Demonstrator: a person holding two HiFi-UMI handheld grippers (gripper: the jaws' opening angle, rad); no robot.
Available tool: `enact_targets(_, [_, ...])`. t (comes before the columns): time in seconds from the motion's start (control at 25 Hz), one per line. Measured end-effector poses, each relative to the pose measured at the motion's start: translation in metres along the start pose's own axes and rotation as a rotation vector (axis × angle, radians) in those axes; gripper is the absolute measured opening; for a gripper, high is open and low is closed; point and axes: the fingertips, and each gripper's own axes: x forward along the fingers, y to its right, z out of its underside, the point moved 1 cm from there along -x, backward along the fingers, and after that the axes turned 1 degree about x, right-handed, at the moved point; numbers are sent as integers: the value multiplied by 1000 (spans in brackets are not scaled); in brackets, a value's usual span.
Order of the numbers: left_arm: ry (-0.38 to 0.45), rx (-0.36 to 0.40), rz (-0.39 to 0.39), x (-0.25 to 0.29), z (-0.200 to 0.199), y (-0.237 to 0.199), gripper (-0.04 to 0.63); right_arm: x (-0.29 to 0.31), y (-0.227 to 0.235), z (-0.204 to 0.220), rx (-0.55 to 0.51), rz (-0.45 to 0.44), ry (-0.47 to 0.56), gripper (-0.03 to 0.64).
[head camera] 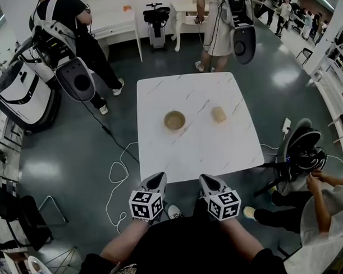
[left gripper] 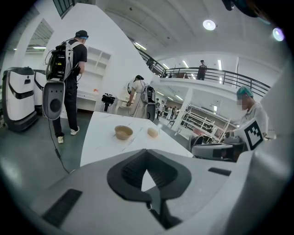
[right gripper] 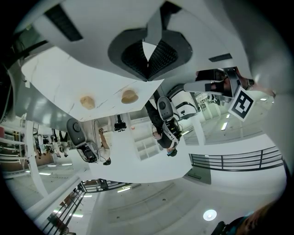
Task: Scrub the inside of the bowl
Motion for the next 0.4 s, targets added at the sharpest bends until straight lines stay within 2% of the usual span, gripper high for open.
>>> enact_targets(0.4, [-2, -1, 1, 0, 1, 4, 6, -3, 2, 1, -2, 3, -3, 21])
